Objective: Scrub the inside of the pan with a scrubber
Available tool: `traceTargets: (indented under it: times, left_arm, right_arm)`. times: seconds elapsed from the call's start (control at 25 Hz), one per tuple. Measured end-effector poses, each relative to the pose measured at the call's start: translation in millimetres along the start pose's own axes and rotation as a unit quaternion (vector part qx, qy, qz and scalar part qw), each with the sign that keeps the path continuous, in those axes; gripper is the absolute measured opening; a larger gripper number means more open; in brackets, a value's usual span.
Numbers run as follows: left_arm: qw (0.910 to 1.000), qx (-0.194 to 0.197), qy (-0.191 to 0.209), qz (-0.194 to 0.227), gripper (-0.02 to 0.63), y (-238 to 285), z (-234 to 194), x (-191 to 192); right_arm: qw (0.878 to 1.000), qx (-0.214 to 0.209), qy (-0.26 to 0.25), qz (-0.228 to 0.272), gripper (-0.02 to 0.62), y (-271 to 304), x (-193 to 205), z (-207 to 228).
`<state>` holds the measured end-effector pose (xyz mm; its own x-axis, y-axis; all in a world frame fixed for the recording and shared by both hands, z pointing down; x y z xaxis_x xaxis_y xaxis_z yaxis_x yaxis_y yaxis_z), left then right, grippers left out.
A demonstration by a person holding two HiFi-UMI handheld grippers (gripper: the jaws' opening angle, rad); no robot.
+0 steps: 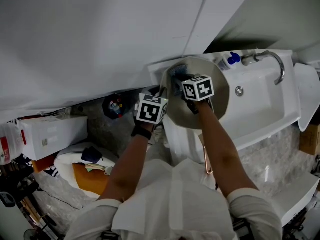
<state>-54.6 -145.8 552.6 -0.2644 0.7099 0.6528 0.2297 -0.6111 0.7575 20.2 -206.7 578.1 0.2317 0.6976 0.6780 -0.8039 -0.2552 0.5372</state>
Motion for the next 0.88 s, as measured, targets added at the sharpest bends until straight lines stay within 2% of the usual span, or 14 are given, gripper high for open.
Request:
traceTargets:
  times: [0.16,0.44,0.72,0.88]
  left_arm:
    - [1.0,-0.004,-0.003,0.002,0.066,0,2,-2]
    - [0.9998,-0.019,-0.004,-0.002,0.063,8,2,-1]
    - [0.9996,-0.026,-0.008,-0.003,0.059,3,-2,-1]
    - [0.9994,-0.034,-0.001,-0.009,0.058,2,-1,-2]
  right_arm:
    - [0.994,-0.061,-0.032,-0.083,0.025,8,19,-27]
    - [0.968,-0.121,-0.056,-0.214,0.025,4,65,-50]
    - [0.929,-0.127,-0.087,-0.337,0.025,-17,98,-77]
    - [0.9,-0.117,-0.089,-0.411,0.025,-36,117,-77]
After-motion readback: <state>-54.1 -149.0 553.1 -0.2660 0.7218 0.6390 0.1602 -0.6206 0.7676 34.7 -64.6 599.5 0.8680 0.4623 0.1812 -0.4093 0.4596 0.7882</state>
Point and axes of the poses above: the fingertips, and each gripper's own axes: y forward along the fingers, z to its right, x out of its underside, the point moved 3 cm from there along -y, backward along the fingers, and after that the axes turned 13 degrees about -x, right-handed, at the moved point
